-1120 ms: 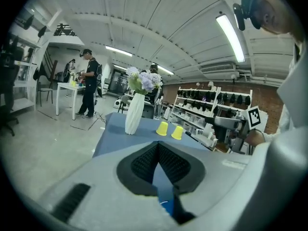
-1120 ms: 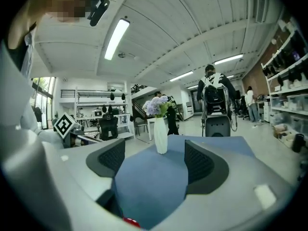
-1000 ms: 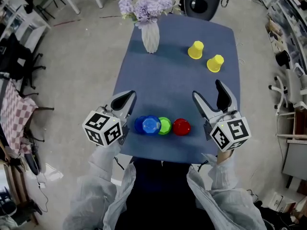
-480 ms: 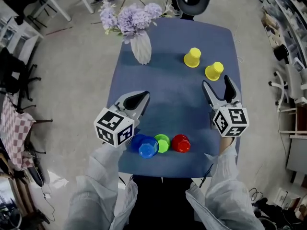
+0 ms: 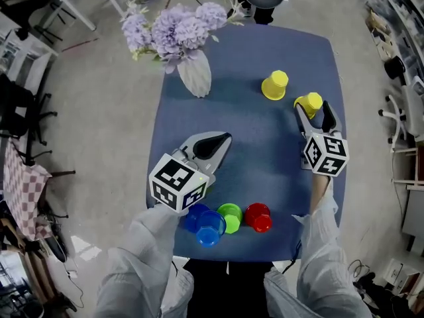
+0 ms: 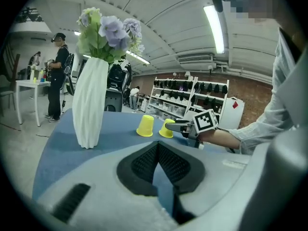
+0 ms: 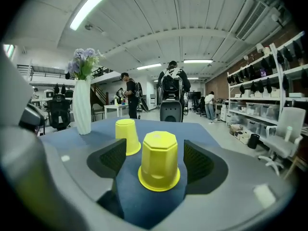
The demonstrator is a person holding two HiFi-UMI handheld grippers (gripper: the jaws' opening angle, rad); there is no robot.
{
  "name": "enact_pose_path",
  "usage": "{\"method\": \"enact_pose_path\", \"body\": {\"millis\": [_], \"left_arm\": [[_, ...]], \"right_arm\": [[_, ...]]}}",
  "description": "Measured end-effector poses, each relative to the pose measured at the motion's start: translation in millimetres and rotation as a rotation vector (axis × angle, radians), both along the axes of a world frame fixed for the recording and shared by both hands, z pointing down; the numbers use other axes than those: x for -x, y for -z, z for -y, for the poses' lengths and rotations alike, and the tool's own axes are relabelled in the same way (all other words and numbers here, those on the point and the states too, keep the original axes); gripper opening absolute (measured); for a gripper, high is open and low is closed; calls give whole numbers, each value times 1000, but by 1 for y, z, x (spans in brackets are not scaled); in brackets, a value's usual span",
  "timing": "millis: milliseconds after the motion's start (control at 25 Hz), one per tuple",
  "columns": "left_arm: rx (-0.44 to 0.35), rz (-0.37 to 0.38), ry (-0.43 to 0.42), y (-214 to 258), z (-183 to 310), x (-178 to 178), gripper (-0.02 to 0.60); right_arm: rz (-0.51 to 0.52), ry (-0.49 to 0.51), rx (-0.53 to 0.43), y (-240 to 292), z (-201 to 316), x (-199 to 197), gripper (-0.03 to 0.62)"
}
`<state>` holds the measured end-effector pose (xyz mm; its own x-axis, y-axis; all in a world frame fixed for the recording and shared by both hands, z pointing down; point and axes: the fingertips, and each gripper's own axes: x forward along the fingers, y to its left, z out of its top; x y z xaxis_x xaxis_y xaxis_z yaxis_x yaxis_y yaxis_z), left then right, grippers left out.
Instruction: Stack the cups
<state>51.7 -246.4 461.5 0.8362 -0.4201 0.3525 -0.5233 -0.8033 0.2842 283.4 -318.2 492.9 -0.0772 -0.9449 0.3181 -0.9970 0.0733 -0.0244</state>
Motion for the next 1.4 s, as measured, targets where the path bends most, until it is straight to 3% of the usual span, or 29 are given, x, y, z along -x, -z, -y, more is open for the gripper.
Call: {"method": "enact_pose_path", "body": {"millis": [80,280,520,800,1120,1400], "left_arm": [[6,1,-13,-4,0,-3,-2],[15,14,-18,-11,2,-3,-2],[14,11,2,-8,1,-2,-2],[-18,35,16,4,-9,3,-2],[-79,57,26,31,-25,14,-2],[-104,42,104,55,-39,43,-2]], "right_arm": [[-7,-8,14,-7,4,-2,353],[34,-33,21,-12,6,-8,234],[11,-15,9,-6,-1,-3,242],[26,111,-49,31,-23,22,242],[39,354,-102,92,-69,96,242],[28,489,-100,124,-134,150,242]]}}
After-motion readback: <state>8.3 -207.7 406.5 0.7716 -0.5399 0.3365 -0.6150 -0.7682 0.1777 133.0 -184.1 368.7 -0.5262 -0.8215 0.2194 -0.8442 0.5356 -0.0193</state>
